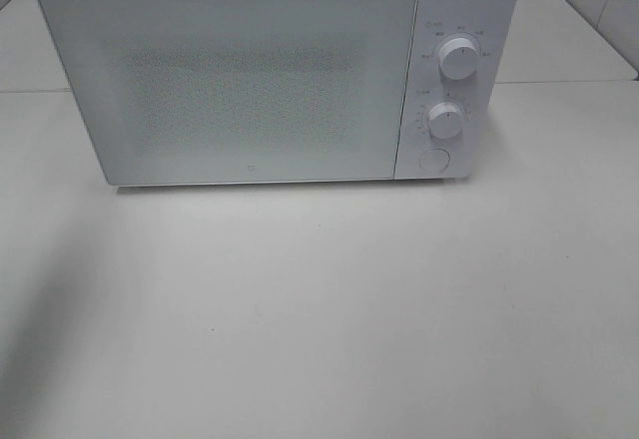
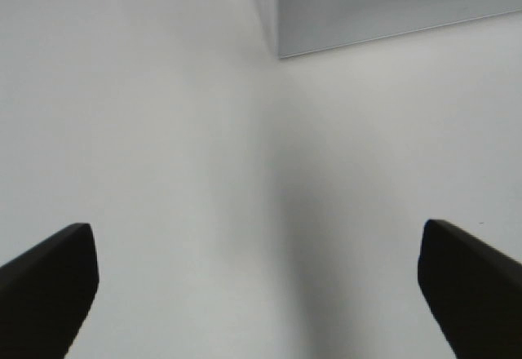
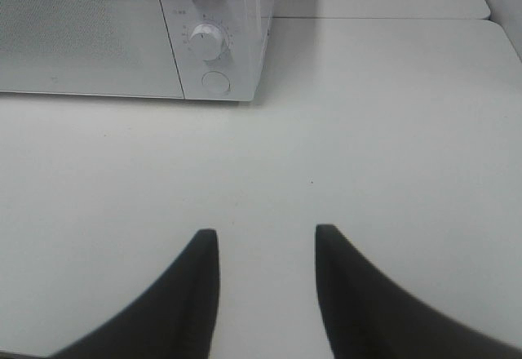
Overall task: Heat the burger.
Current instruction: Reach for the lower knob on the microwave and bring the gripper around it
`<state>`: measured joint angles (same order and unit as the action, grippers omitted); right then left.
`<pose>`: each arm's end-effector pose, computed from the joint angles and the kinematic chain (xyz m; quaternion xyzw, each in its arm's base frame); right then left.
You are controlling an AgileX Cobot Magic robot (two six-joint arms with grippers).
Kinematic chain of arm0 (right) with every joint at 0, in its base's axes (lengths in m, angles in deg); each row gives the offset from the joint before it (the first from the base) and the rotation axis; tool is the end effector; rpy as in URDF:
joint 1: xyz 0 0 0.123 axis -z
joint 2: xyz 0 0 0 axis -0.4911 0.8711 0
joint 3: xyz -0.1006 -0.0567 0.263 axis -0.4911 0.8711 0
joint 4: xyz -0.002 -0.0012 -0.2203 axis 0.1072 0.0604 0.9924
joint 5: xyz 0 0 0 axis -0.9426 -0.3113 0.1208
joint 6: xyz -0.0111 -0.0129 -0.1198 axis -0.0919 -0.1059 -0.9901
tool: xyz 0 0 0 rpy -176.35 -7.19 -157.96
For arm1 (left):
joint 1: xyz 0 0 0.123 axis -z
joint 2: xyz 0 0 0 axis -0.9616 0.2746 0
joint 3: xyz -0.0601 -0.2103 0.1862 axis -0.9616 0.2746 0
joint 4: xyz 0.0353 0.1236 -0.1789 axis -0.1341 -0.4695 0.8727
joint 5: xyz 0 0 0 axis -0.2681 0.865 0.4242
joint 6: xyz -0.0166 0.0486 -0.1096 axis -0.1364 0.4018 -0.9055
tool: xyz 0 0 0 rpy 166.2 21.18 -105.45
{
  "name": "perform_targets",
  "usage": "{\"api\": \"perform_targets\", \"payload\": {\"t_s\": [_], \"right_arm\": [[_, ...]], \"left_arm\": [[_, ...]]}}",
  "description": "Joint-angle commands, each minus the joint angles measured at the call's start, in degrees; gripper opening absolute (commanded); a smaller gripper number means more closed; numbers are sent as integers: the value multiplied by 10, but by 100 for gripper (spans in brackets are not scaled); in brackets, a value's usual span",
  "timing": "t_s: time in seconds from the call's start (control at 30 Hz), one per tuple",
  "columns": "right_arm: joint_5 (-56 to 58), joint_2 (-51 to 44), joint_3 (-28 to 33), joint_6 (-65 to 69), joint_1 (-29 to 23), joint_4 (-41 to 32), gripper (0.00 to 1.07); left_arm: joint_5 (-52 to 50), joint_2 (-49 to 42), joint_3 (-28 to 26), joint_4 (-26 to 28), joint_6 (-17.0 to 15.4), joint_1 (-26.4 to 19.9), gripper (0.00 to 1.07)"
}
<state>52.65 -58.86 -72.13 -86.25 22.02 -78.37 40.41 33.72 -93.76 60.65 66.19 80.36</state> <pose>-0.0043 -0.0016 0.2585 -0.0533 0.8248 0.0313 0.5621 0.2047 -0.0232 0.3194 0.1053 0.9537 -0.0025 0.2816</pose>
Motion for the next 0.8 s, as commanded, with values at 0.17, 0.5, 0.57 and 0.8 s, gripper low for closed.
{"api": "perform_targets", "payload": {"t_s": [0.17, 0.5, 0.57, 0.8], "right_arm": [[-3, -14, 2, -7, 3, -1, 42], [-3, -14, 2, -7, 3, -1, 42], [-3, -14, 2, -7, 3, -1, 42], [-3, -14, 2, -7, 3, -1, 42]], "left_arm": [[38, -19, 30, 38, 22, -91, 101], [33, -166, 189, 121, 22, -93, 101], [33, -207, 209, 125, 22, -93, 101], [33, -345, 255, 102, 22, -93, 101]]}}
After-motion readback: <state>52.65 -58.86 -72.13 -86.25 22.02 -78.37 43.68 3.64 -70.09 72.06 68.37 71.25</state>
